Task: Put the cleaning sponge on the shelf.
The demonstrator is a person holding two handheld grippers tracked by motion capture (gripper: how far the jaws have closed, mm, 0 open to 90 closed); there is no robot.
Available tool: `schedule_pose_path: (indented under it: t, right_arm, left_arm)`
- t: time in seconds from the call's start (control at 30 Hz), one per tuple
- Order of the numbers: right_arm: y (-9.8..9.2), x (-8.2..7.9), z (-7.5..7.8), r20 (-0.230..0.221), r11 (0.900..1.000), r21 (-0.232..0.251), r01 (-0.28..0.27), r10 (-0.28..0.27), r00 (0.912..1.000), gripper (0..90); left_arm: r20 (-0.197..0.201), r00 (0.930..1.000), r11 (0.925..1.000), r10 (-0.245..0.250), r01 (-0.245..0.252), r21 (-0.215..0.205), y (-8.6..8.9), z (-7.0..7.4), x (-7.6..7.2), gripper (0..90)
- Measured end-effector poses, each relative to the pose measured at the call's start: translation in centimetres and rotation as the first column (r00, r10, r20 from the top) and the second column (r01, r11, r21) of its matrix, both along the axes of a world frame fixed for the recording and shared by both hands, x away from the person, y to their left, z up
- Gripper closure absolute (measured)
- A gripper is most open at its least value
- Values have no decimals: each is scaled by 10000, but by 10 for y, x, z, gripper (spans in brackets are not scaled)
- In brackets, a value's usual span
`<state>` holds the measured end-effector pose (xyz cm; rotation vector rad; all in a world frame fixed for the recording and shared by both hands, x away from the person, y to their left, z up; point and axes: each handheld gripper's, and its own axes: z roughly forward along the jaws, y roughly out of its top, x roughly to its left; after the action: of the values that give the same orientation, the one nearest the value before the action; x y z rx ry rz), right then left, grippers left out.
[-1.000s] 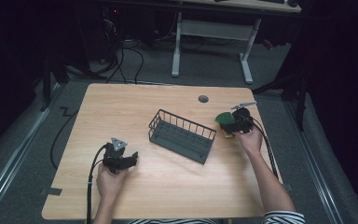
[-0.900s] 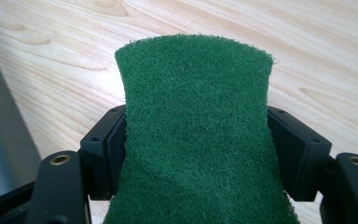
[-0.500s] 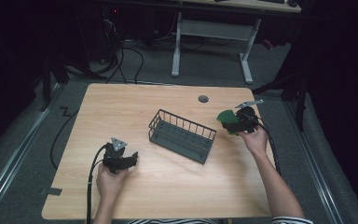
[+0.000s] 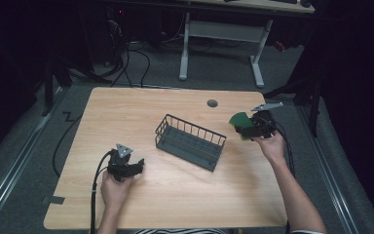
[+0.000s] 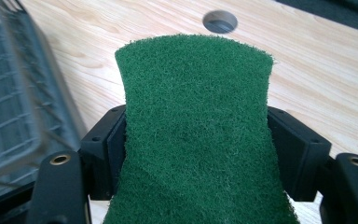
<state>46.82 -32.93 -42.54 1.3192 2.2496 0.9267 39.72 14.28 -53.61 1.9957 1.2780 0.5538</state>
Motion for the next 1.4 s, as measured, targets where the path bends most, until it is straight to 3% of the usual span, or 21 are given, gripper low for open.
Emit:
schedule_pose_path:
  t: [0.23,0.6,0.87,1.2,1.27,1.33,1.4]
  right_arm:
    - [6,-13,14,219,9987,139,-496,493,9985,291]
    - [34,-23,33,481,9877,-70,-1563,1565,9865,290]
    - [51,-20,36,370,9758,61,-2187,2183,9752,290]
    - [81,-15,35,213,9594,-328,-2802,2810,9595,290]
    - [90,-12,34,209,9528,-383,-3012,3021,9531,290]
    - [93,-12,33,175,9521,-377,-3034,3042,9525,290]
    - [101,-9,30,88,9452,-565,-3216,3226,9465,289]
  left_arm:
    - [0,10000,10000,0,0,3,0,0,0,294]
    - [0,10000,10000,-2,2,6,0,0,0,294]
    - [-2,10000,10000,-1,1,6,0,0,0,294]
    - [-1,10000,10000,1,-1,4,0,0,0,294]
    - [-4,10000,10000,-1,1,6,0,0,0,294]
    - [-3,10000,10000,0,0,5,0,0,0,294]
    - [-4,10000,10000,-1,1,5,0,0,0,294]
